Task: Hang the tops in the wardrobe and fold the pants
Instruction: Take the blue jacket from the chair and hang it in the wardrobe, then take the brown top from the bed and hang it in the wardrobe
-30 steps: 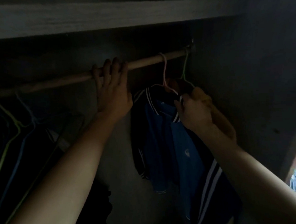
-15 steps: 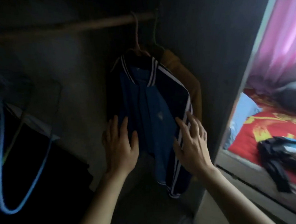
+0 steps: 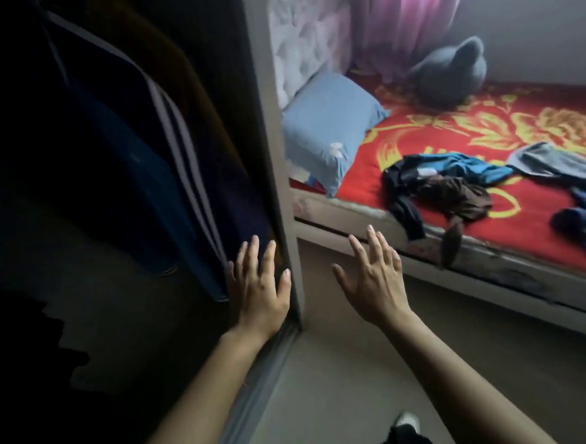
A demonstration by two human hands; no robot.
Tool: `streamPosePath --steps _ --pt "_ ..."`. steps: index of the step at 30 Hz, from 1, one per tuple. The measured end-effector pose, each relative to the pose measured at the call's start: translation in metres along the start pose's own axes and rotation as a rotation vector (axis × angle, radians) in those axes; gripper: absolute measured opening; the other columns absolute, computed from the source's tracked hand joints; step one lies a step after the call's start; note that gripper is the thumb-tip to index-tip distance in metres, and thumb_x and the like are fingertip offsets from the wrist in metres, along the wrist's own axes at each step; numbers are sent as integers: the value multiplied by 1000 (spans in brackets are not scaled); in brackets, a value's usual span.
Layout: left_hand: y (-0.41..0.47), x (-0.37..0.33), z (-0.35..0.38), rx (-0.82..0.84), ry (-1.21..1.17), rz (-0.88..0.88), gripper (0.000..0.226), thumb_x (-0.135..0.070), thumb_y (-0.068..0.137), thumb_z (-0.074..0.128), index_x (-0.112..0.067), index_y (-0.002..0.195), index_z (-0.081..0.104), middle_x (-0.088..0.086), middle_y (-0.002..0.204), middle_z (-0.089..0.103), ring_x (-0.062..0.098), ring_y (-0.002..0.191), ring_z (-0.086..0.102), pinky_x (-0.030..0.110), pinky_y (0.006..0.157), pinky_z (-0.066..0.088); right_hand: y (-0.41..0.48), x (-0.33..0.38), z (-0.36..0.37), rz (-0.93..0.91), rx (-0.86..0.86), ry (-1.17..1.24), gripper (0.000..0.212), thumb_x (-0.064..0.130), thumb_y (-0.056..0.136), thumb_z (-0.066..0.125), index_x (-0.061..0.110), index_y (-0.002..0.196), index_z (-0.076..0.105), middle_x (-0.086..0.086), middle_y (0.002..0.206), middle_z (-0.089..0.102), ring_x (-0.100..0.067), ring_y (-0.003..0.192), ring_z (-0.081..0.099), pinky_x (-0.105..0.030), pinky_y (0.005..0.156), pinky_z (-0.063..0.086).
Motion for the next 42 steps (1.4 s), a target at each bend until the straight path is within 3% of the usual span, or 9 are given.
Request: streamPosePath --steps 6,14,22,28,34,39,42 --pt "69 -136 84 43 -4 100 58 -36 94 53 -14 146 42 15 157 28 31 145 24 49 116 22 33 -140 -28 60 -23 24 71 62 92 44 19 148 39 -17 161 22 -32 149 20 -48 117 23" --pt "141 -277 194 219 7 190 66 -41 95 52 -19 153 28 13 162 14 29 148 14 46 118 13 81 -316 -53 229 25 -16 77 61 92 44 18 154 28 -16 163 16 -33 150 16 -49 119 21" --pt "251 -319 305 336 46 253 69 -42 95 51 -19 154 24 13 162 9 29 149 11 48 117 16 163 -413 -3 359 153 1 80 47 89 60 15 154 27 -19 162 12 -35 150 15 -49 119 19" --pt "382 -343 412 463 -9 230 71 -47 97 43 -21 156 14 11 163 -1 26 149 3 46 119 10 263 -503 32 524 242 -27 78 44 93 55 20 157 18 -17 164 1 -31 151 5 -45 121 14" --pt "479 -369 499 606 40 293 71 -46 98 41 -19 156 9 10 163 -4 25 150 0 42 118 12 346 -591 66 697 313 -26 75 41 93 57 19 155 21 -18 162 7 -32 149 14 -46 116 25" --pt "506 -382 580 696 53 281 67 -38 98 45 -19 155 17 6 163 4 24 148 10 42 114 26 359 -654 128 935 361 159 70 41 95 55 23 154 22 -15 162 10 -34 146 19 -46 114 27" --pt "505 -386 643 778 80 343 59 -30 98 45 -18 153 24 5 162 13 24 143 24 40 107 35 357 -697 184 1186 313 390 67 40 96 54 22 154 24 -16 159 20 -32 145 25 -43 116 26"
Point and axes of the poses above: each hand's wrist, its own y-axis towards the middle knuckle, its own z-axis out of the palm, x = y × z, the point moved 6 cm from there along y, towards the middle knuckle
